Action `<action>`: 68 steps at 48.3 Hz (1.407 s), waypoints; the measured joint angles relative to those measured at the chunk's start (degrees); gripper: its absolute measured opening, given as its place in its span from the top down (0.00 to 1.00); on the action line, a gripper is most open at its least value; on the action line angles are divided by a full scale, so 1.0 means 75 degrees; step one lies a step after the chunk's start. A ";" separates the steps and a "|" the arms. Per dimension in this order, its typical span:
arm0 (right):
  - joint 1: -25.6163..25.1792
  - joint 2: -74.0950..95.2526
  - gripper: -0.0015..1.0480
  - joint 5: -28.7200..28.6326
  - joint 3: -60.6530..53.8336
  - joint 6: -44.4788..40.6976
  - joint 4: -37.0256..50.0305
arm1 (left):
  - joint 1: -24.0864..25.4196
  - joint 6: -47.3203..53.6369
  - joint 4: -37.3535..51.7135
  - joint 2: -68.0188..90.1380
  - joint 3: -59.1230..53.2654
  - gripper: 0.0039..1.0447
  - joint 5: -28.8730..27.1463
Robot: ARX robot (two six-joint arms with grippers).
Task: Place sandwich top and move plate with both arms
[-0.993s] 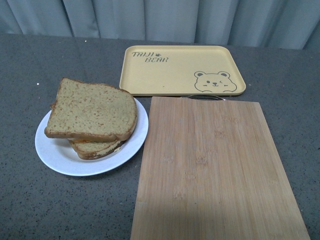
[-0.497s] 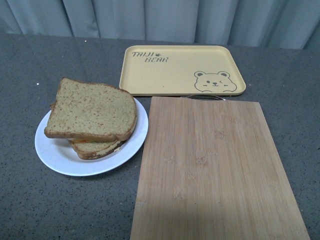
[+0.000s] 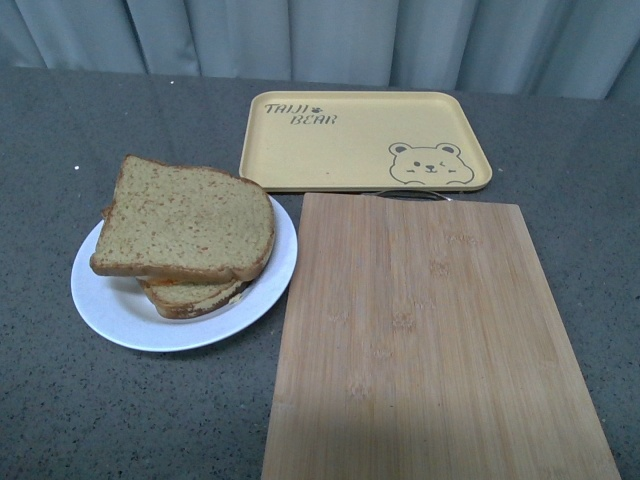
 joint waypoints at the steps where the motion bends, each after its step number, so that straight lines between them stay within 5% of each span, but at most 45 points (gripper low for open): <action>1: 0.0000 0.0000 0.10 -0.0003 0.0000 -0.0003 0.0000 | 0.0061 -0.0087 -0.0367 0.0353 0.0131 0.06 0.0189; 17: 0.0000 0.0000 0.09 0.0000 0.0000 -0.0003 0.0000 | -0.0749 -0.3284 0.2993 0.7466 0.1507 0.06 0.0294; 27: 0.0000 0.0000 0.09 -0.0003 0.0000 -0.0003 0.0000 | -0.1201 -0.5100 0.3561 1.0757 0.2471 0.06 0.0265; 68: 0.0000 0.0000 0.09 0.0000 0.0000 -0.0003 0.0000 | -0.1402 -0.6709 0.4584 1.3391 0.2876 0.06 0.0414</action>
